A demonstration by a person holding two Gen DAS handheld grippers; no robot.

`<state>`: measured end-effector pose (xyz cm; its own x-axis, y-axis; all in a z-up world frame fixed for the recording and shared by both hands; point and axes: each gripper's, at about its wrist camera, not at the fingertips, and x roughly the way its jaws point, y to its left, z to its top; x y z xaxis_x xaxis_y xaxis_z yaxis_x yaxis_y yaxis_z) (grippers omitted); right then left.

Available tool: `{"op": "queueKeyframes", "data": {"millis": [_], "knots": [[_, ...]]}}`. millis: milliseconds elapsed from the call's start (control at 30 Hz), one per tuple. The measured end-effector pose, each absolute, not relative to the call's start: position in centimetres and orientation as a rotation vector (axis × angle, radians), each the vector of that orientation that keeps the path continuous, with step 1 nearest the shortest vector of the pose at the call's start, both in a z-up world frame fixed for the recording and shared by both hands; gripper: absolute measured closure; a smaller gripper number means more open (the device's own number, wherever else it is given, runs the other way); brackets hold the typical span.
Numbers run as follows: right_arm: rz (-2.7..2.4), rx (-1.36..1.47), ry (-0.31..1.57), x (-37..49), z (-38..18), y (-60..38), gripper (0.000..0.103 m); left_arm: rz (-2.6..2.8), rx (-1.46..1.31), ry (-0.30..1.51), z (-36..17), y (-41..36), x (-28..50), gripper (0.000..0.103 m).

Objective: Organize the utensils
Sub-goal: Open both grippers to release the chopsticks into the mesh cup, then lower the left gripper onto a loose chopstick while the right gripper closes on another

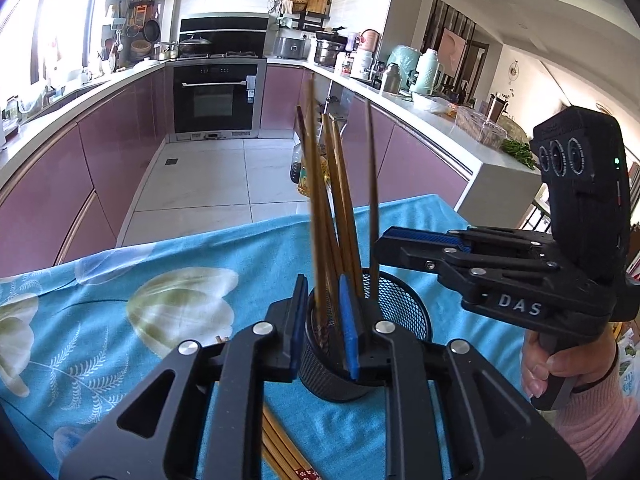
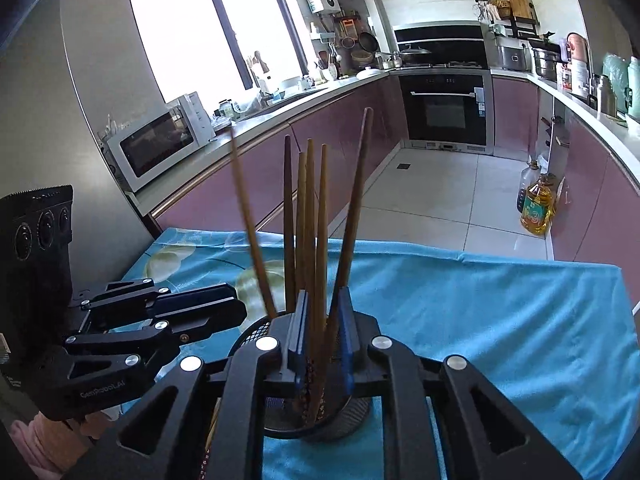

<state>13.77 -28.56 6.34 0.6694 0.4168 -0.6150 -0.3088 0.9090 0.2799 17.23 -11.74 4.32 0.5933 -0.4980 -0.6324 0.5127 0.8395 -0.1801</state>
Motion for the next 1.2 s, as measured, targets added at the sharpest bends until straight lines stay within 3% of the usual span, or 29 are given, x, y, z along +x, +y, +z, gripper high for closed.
{"op": "queueKeyframes", "data": {"millis": [100,233,300,800,1200], "knots": [[0.422,0.152,0.692,12.5,6.9,-28.5,0.076,-0.557,0.014,0.698,4.5,-10.7,16.4,0.085],[0.470,0.138,0.628,9.8,8.0,-27.9,0.067,-0.520,0.017,0.632,5.1,-8.8,14.3,0.071],[0.523,0.143,0.616,8.4,8.0,-27.4,0.065,-0.498,0.026,0.617,4.8,-7.5,13.1,0.069],[0.591,0.101,0.873,5.4,-1.6,-21.1,0.062,-0.413,0.083,0.844,-5.7,-3.8,8.1,0.065],[0.538,0.015,0.901,4.7,-3.2,-18.7,0.062,-0.404,0.072,0.874,-7.2,-3.3,7.3,0.062]]}}
